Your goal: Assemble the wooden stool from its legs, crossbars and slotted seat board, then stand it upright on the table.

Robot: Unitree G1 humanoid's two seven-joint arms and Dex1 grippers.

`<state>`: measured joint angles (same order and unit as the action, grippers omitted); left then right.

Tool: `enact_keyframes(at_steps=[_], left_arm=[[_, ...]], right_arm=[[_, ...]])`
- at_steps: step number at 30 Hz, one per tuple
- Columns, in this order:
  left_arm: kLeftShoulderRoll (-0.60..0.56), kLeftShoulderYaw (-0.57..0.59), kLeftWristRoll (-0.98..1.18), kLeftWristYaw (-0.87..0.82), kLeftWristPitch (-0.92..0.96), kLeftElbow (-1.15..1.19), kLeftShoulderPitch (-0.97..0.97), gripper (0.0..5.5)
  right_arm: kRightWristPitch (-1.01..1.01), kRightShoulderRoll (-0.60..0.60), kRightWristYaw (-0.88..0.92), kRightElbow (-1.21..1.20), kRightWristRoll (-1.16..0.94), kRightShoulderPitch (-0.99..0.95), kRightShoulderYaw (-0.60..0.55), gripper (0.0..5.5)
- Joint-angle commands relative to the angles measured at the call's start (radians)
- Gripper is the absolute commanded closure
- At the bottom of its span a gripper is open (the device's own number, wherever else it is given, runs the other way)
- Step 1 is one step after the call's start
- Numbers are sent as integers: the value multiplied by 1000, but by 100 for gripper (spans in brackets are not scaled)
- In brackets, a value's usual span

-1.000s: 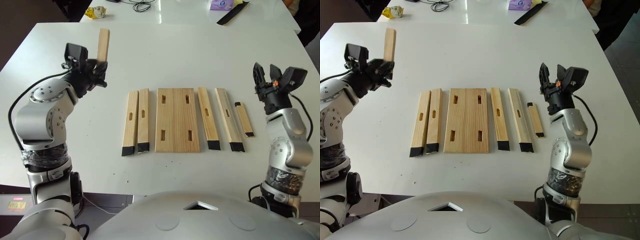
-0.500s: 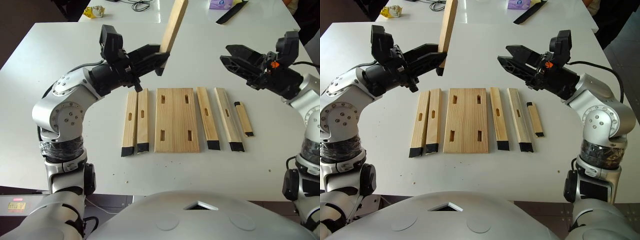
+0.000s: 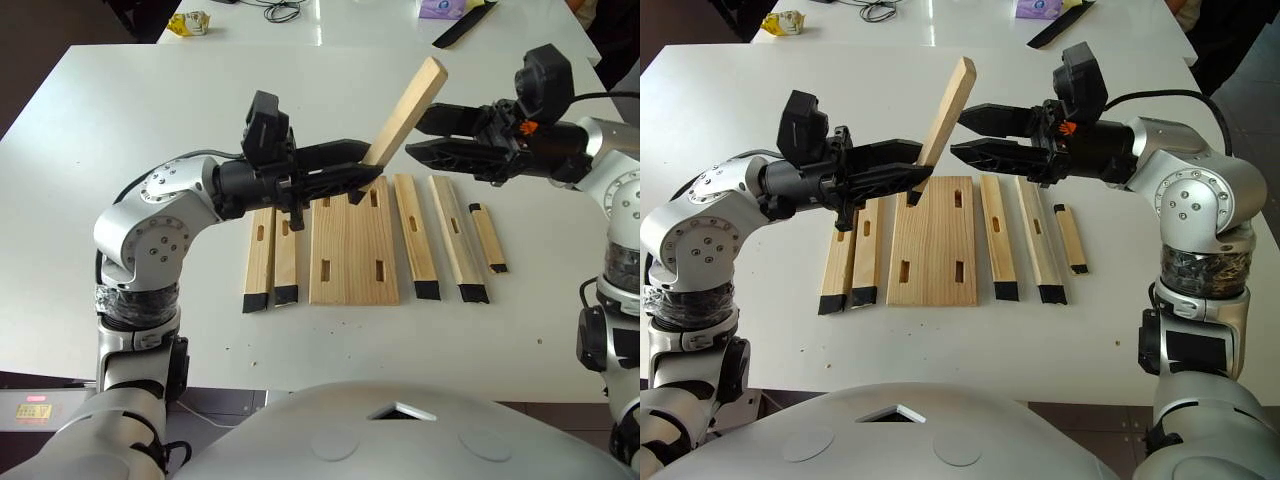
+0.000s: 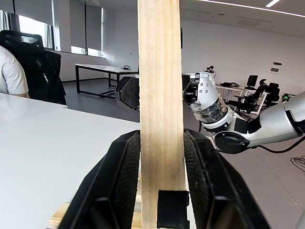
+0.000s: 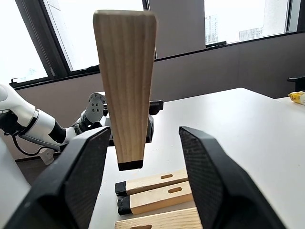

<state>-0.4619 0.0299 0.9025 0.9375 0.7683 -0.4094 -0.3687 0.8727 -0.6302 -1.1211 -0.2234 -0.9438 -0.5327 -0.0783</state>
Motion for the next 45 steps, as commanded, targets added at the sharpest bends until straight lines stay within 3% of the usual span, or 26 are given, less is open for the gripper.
enact_keyframes(at_steps=[1, 20, 29, 44, 45], left_arm=[[-6, -24, -22, -10, -14, 3, 5, 417], [4, -71, -17, -38, -15, -35, 35, 417], [1, -80, -25, -41, -23, -30, 41, 417], [-8, -89, -45, -56, -16, -10, 37, 417], [-8, -93, -50, -62, -12, -6, 35, 381]], right_arm=[[24, -7, -14, -19, -19, -42, 21, 280], [4, -34, -75, -13, 61, -72, 117, 280], [3, -48, -99, -11, 77, -83, 129, 416], [-46, -68, -119, -20, 151, -55, 161, 419], [-51, -66, -117, -22, 155, -52, 162, 419]])
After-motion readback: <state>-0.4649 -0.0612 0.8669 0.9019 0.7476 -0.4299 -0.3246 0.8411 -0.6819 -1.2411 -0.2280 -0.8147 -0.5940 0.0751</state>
